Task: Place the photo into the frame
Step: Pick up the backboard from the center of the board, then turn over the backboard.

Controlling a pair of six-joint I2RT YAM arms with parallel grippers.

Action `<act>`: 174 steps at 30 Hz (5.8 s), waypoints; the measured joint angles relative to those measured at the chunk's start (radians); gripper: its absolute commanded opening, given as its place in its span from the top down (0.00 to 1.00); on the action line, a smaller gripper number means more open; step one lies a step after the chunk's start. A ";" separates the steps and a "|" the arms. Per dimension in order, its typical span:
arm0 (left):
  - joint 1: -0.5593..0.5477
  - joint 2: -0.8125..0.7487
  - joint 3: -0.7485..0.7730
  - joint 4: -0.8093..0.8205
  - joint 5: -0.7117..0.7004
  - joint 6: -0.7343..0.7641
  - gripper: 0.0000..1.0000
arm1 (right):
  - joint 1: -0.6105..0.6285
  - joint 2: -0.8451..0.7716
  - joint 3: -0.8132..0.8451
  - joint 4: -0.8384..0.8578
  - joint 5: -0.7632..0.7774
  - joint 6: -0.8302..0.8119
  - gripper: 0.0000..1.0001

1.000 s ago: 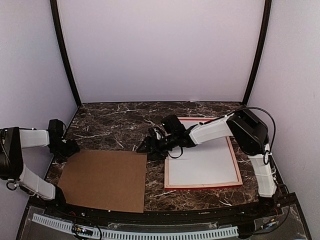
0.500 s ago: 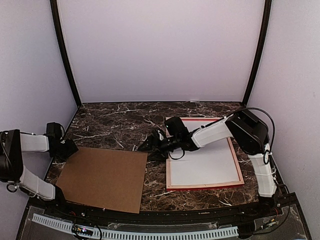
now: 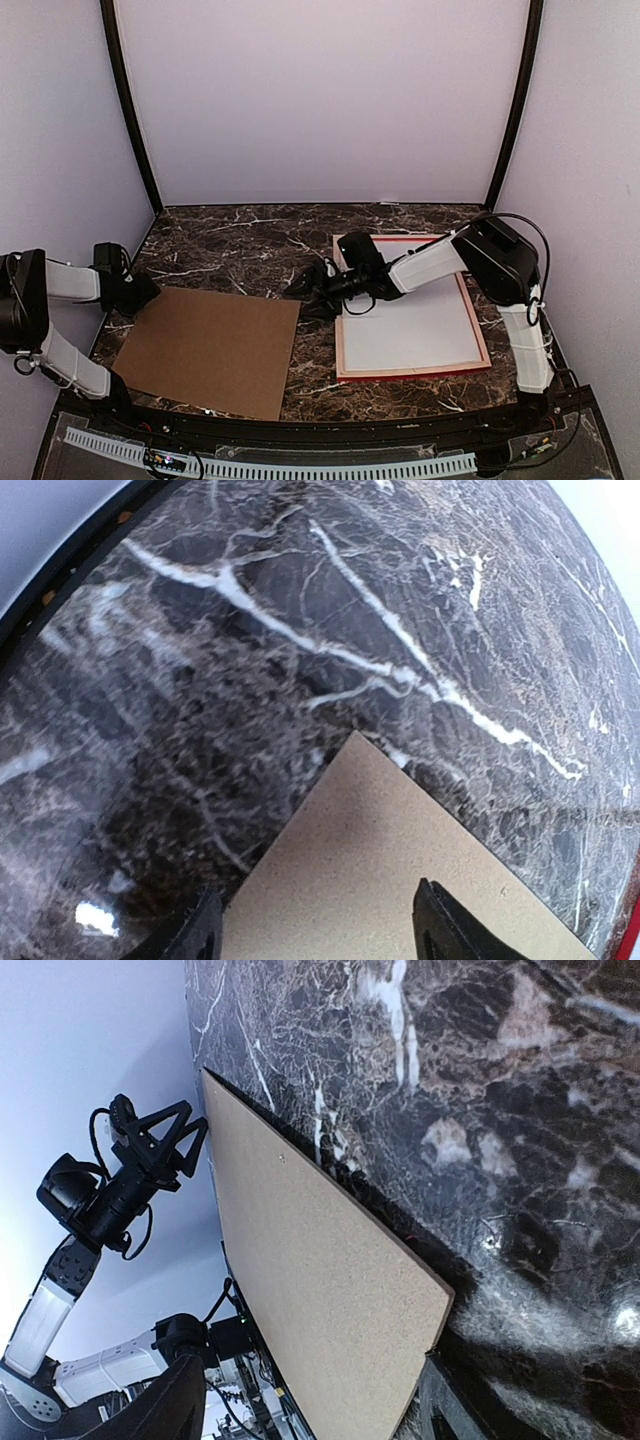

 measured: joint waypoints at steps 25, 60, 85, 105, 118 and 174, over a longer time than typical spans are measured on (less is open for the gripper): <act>-0.138 0.275 0.267 0.036 0.007 -0.045 0.33 | -0.100 -0.087 0.029 -0.132 0.005 -0.098 0.39; -0.510 0.381 0.424 -0.036 -0.034 -0.143 0.33 | -0.360 -0.310 -0.327 -0.120 0.098 -0.278 0.41; -0.542 0.382 0.425 -0.035 0.010 -0.146 0.32 | -0.349 -0.311 -0.343 -0.201 0.105 -0.381 0.66; -0.546 0.362 0.455 -0.134 0.036 -0.124 0.17 | -0.400 -0.523 -0.301 -0.266 -0.068 -0.483 1.00; -0.456 0.145 0.565 -0.289 0.060 -0.063 0.06 | -0.418 -0.591 0.045 -0.637 -0.003 -0.688 1.00; -0.467 -0.059 0.525 -0.082 0.389 -0.399 0.06 | 0.492 -0.412 0.318 -0.595 1.371 -1.600 1.00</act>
